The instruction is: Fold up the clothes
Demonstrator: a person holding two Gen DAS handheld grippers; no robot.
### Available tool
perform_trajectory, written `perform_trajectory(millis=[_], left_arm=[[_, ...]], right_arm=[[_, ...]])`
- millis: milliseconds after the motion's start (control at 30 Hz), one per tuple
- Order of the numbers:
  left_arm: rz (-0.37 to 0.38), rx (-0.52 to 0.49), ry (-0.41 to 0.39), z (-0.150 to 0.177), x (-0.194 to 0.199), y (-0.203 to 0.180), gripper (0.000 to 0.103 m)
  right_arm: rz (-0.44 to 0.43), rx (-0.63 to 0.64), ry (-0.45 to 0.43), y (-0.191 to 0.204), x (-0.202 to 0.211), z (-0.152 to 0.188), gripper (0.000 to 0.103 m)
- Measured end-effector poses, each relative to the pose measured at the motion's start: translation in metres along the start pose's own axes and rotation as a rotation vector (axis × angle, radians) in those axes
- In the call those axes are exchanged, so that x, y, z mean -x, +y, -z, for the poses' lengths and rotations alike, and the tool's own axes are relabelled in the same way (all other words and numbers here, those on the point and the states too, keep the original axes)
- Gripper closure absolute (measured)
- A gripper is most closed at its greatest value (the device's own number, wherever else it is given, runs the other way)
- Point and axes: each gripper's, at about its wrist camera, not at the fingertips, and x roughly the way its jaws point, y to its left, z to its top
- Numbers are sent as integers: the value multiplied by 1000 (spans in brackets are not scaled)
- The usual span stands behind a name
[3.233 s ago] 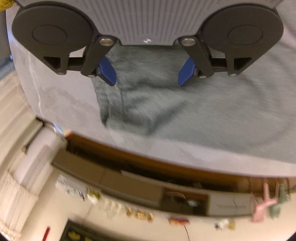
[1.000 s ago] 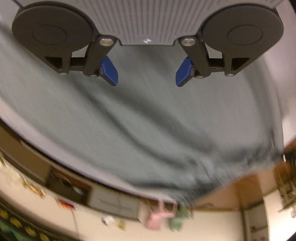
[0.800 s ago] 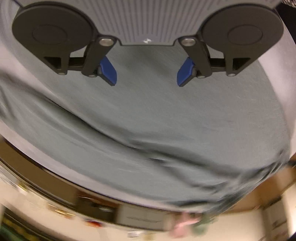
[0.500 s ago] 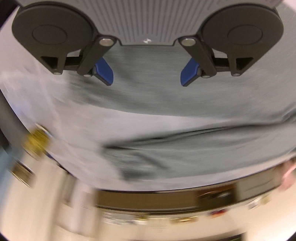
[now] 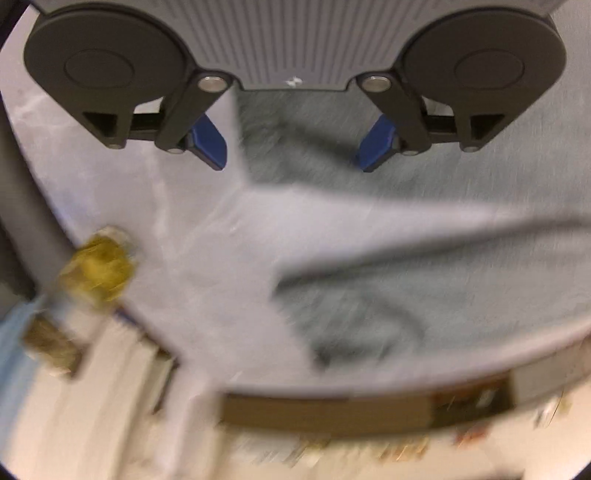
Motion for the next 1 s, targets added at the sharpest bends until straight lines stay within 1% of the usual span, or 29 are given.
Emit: perform_trajectory(millis=[33,67,133,167,267,333,400,433,467,600,633,667,733,767,867,933,967,1000], left_arm=[[-15,-7,-27,-11,3,4,61],[-38,-15,-52,-24,1,8,59],[-68,-34,-61,-54,-16,10,58],[-82,-44,-63,-69,-25,11,58],[-132,-94,-47,-112,-69,5,56],[-162,-131,-55,-133,-98,0,56],[-204,-165,-63,-151,-128,-3,64],[-233,-180,-66,-159,-144,-4,82],[-243,-139,-67,-164,-151,2,88],[-269,70,-70,-182,-170,30,87],[-275,122,-70,-187,-175,37,85],[-281,174,-71,-192,-180,44,77],[-163,198,-90,-188,-157,50,57],[-95,177,-92,-182,-141,51,58],[45,38,-83,-143,-86,43,57],[128,-64,-38,-106,-57,33,57],[132,-106,-20,-84,-46,27,58],[127,-127,-7,-64,-36,25,58]], right_arm=[[-20,-28,-39,-3,8,1,22],[-45,-43,-59,-4,14,2,21],[-81,-49,-79,0,18,3,18],[-78,-37,-73,4,16,3,18],[-50,1,-41,10,3,3,18],[-32,17,-39,8,-1,2,18],[-13,24,-36,5,-4,2,18],[-6,25,-32,4,-6,2,18],[1,25,-28,3,-8,3,18],[13,29,-16,0,-11,4,16],[11,33,-15,-1,-12,5,16],[11,40,-18,0,-12,5,16],[6,53,-28,0,-9,6,16],[1,60,-37,1,-7,6,16],[-34,72,-61,3,0,7,15],[-59,82,-73,7,5,9,15],[-72,87,-80,9,8,10,15],[-83,94,-84,12,12,11,15]])
